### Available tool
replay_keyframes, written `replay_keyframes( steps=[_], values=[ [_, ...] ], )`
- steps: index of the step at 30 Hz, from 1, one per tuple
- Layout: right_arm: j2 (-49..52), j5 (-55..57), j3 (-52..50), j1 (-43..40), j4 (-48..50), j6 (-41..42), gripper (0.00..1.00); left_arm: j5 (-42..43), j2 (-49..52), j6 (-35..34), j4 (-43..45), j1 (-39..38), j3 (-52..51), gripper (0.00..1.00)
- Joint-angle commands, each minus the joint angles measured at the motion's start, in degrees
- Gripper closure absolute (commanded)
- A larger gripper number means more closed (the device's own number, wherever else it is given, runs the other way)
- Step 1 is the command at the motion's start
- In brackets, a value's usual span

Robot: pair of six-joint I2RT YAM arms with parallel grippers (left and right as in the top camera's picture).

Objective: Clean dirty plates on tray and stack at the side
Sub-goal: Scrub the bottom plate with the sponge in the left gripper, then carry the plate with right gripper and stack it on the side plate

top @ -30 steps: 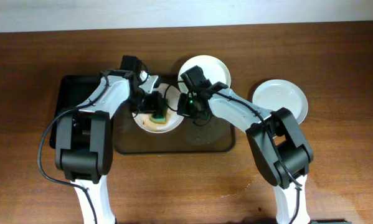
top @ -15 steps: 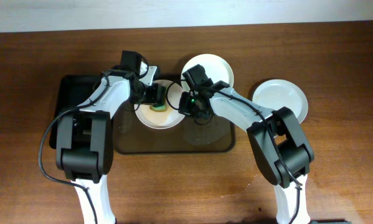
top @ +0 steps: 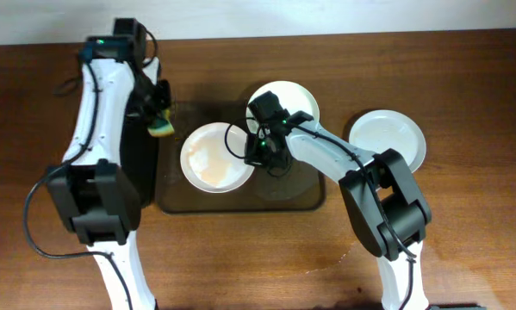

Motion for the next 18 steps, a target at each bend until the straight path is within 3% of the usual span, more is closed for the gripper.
replay_keyframes(
  steps=[1, 4, 8, 13, 18],
  values=[
    [1.75, 7.78, 7.1, 0.48, -9.66, -6.95, 0.96, -0.85, 0.0, 1.7, -0.09, 3.87, 1.95, 0.99],
    [1.11, 19.91, 15.82, 1.57, -21.57, -10.21, 0.96, -0.81, 0.0, 1.7, 0.07, 6.97, 1.88, 0.99],
    [-2.64, 30.71, 20.96, 3.78, -28.17, -11.67, 0.96, -2.01, 0.0, 1.73, -0.13, 7.56, -4.33, 0.99],
    [-11.23, 49.09, 21.57, 8.94, -30.82, -12.04, 0.96, -3.63, 0.04, 1.66, 7.19, 13.94, -21.38, 0.99],
    [-12.7, 76.83, 21.55, 17.75, -31.32, -13.16, 0.96, -3.56, 0.07, 1.66, 14.32, 15.58, -28.17, 0.99]
  ],
)
